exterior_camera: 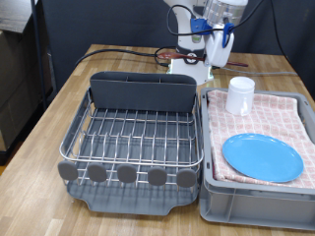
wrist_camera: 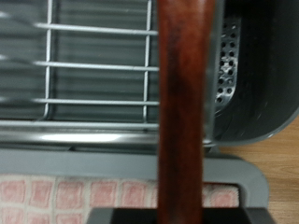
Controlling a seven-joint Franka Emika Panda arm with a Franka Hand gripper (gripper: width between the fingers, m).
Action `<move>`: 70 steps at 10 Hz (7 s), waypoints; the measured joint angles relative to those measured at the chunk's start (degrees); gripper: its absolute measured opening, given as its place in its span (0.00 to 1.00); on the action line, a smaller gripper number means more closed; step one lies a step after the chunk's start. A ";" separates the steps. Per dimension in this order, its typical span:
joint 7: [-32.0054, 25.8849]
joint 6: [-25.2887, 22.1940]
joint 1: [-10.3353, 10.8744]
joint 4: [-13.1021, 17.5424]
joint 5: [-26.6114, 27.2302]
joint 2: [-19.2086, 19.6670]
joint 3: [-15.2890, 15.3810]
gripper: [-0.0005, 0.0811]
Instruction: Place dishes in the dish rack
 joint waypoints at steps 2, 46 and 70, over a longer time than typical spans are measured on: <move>-2.88 0.00 -0.03 -3.02 0.15 -3.77 -3.68 0.10; -32.56 5.82 2.43 -4.04 17.75 6.25 -29.00 0.98; -26.65 4.33 10.71 11.42 4.65 7.42 -6.19 0.99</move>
